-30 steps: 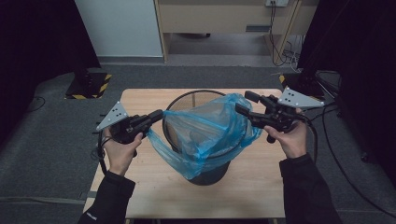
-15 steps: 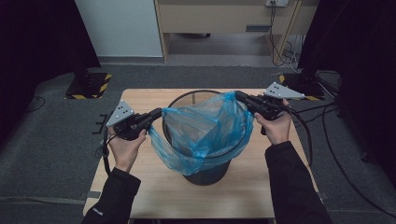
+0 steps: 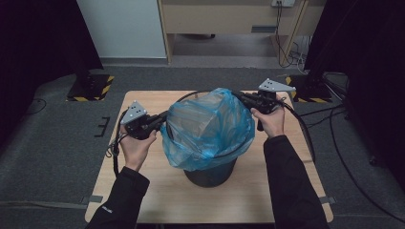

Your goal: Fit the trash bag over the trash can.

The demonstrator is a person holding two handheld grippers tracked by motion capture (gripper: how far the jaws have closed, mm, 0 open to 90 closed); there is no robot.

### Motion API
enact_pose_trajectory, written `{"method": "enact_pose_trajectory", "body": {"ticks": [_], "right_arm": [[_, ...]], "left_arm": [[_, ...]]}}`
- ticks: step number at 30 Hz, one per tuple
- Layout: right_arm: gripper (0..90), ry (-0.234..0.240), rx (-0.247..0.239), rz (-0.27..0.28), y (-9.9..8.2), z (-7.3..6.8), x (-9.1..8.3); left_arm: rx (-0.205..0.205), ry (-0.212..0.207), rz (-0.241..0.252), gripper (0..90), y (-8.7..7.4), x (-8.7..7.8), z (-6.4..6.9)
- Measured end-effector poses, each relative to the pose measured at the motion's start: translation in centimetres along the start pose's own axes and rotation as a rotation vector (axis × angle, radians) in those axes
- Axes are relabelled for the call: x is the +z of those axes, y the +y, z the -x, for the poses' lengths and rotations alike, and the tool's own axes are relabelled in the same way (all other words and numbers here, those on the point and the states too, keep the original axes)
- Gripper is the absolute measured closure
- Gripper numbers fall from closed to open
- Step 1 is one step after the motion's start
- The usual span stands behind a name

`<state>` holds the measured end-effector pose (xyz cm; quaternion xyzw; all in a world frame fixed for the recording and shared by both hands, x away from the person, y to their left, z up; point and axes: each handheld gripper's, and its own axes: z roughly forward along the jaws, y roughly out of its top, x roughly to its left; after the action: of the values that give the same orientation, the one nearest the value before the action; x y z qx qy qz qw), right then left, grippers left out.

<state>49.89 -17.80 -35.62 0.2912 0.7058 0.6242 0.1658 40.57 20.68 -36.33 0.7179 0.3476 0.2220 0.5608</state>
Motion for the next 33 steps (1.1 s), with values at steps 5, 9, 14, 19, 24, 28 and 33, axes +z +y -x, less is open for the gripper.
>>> {"method": "enact_pose_trajectory", "body": {"ticks": [5,9,14,19,24,28,33], "right_arm": [[88.8,0.018,0.032,0.011,-0.5,0.6,0.7],[88.8,0.025,0.058,0.0,-0.8,0.8,1.1],[87.9,0.034,0.075,-0.043,-0.9,1.0,1.4],[89.5,0.018,0.028,-0.153,-1.5,0.8,1.8],[89.4,-0.012,0.056,-0.119,-1.7,1.1,0.9],[84.5,-0.029,0.068,-0.105,-1.5,1.1,0.0],[71.9,-0.05,0.072,-0.052,-0.9,0.8,-1.3]], "left_arm": [[-0.01,-0.018,-0.018,89.6,-0.2,0.7,0.0],[-0.024,-0.024,-0.027,89.6,-0.4,0.8,-0.3],[-0.03,-0.006,-0.068,89.7,-0.4,1.1,-0.5],[-0.025,-0.009,-0.121,89.7,-1.4,1.2,-0.5],[-0.044,-0.009,-0.109,89.2,-2.0,0.7,-0.9],[-0.054,-0.013,-0.122,88.7,-2.4,0.3,-0.9],[-0.071,-0.01,-0.132,84.7,-3.7,0.2,-0.9]]}}
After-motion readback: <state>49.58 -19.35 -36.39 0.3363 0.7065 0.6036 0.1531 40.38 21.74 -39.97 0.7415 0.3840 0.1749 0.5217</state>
